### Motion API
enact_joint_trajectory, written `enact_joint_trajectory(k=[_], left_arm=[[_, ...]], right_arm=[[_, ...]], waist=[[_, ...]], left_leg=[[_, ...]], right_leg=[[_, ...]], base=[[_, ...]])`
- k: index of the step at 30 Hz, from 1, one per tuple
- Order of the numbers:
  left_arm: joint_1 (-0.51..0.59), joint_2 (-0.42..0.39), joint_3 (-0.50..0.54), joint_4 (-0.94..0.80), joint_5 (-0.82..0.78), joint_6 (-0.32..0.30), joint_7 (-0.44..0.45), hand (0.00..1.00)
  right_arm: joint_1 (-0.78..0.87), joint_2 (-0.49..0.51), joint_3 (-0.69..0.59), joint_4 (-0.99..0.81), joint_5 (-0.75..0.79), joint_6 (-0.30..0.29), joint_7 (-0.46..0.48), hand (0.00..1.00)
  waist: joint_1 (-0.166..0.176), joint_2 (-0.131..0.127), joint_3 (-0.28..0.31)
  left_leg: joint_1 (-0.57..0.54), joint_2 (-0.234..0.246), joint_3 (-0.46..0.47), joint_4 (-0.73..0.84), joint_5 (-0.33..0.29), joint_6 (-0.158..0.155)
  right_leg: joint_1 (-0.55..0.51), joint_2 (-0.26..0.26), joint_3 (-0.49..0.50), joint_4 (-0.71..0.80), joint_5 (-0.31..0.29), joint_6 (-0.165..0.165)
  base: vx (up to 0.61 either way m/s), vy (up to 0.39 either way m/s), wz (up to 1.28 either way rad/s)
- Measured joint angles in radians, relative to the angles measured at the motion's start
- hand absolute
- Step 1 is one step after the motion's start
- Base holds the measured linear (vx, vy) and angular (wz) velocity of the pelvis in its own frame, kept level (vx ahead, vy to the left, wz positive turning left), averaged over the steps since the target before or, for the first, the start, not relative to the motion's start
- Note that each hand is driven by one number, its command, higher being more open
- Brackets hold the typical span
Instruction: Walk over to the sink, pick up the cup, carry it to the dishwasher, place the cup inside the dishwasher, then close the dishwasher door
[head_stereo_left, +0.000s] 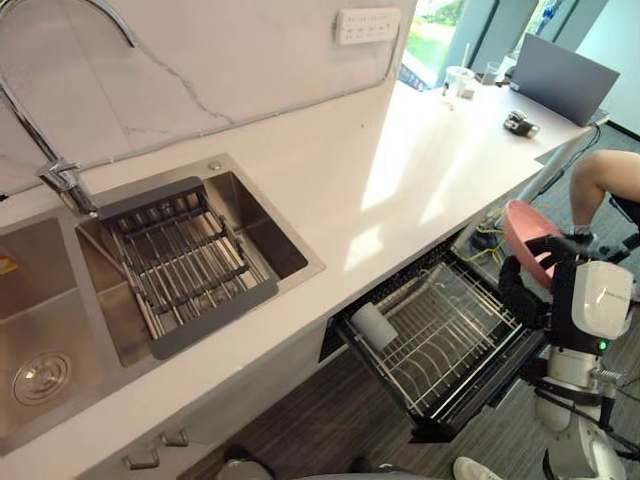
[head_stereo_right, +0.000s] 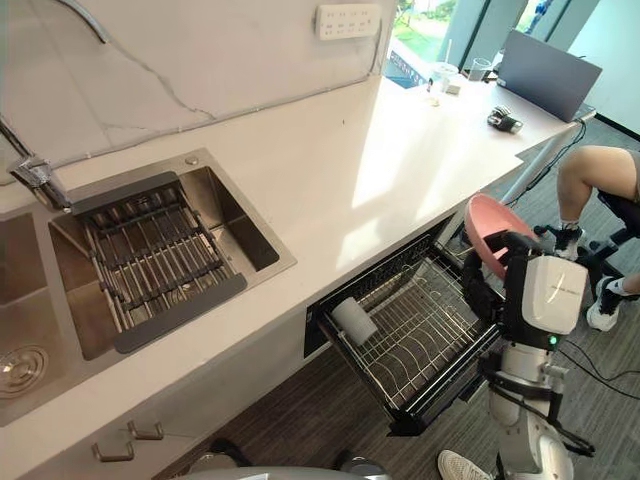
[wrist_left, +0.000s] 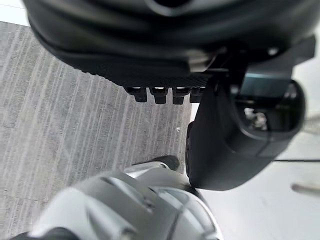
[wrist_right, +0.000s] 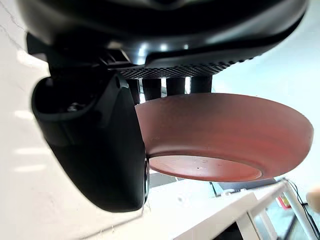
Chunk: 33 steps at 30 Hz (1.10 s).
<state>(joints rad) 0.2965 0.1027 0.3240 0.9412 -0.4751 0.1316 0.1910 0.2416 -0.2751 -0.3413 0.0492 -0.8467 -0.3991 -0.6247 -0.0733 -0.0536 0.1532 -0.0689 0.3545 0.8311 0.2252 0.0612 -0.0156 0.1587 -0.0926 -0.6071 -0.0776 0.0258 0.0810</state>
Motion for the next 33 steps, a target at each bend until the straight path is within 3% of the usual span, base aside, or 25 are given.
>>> enact_joint_trajectory(k=[4,9,13,19,24,27,33], left_arm=[[0.009,-0.017,0.0,0.008,0.012,0.016,-0.003,1.0],[0.01,-0.027,-0.031,0.007,0.058,0.018,-0.005,1.0],[0.0,-0.004,-0.101,0.007,0.127,0.018,-0.006,1.0],[-0.072,0.002,-0.138,0.002,0.14,0.083,0.067,1.0],[-0.134,0.006,-0.137,0.001,0.141,0.149,0.088,1.0],[-0.175,0.0,-0.136,0.003,0.143,0.158,0.088,1.0],[-0.218,-0.008,-0.137,0.003,0.158,0.147,0.085,1.0]], right_arm=[[0.01,0.012,0.03,-0.001,0.002,0.011,0.031,0.0],[0.008,0.036,0.055,0.016,0.033,0.065,0.044,0.0],[-0.053,-0.013,0.054,0.174,0.077,0.108,0.04,0.0],[-0.189,-0.109,0.092,0.3,0.161,0.19,0.041,0.0],[-0.37,-0.119,0.117,0.401,0.268,0.286,0.045,0.0],[-0.461,-0.158,0.161,0.461,0.295,0.333,0.059,0.0],[-0.53,-0.163,0.224,0.499,0.315,0.343,0.054,0.0]], waist=[[-0.002,0.012,0.013],[0.002,0.02,0.032],[0.001,0.037,0.048],[0.002,0.088,0.107],[0.013,0.115,0.179],[0.032,0.139,0.24],[0.036,0.147,0.276]], left_leg=[[0.001,-0.006,-0.001,0.001,-0.004,0.003],[0.001,-0.009,-0.009,-0.001,-0.007,0.006],[0.002,-0.017,-0.009,-0.002,-0.007,0.015],[-0.039,-0.025,-0.035,0.003,-0.001,0.025],[-0.089,-0.035,-0.113,0.01,0.009,0.025],[-0.113,-0.057,-0.164,0.0,0.057,0.027],[-0.157,-0.094,-0.196,-0.047,0.155,0.02]], right_leg=[[0.002,-0.005,0.0,0.0,0.002,0.004],[0.009,-0.008,-0.006,-0.007,0.001,0.002],[0.01,-0.015,-0.007,-0.009,0.001,0.001],[-0.032,-0.021,-0.005,-0.009,0.005,-0.003],[-0.07,-0.027,-0.005,-0.003,0.022,-0.005],[-0.11,-0.055,0.003,0.03,0.019,-0.001],[-0.214,-0.112,0.024,0.141,-0.029,-0.006]], base=[[0.01,0.046,0.03],[0.03,0.027,0.04],[0.05,0.026,0.01],[0.04,0.026,-0.02],[0.05,0.01,0.0],[0.06,0.013,-0.09],[0.05,0.025,-0.03]])
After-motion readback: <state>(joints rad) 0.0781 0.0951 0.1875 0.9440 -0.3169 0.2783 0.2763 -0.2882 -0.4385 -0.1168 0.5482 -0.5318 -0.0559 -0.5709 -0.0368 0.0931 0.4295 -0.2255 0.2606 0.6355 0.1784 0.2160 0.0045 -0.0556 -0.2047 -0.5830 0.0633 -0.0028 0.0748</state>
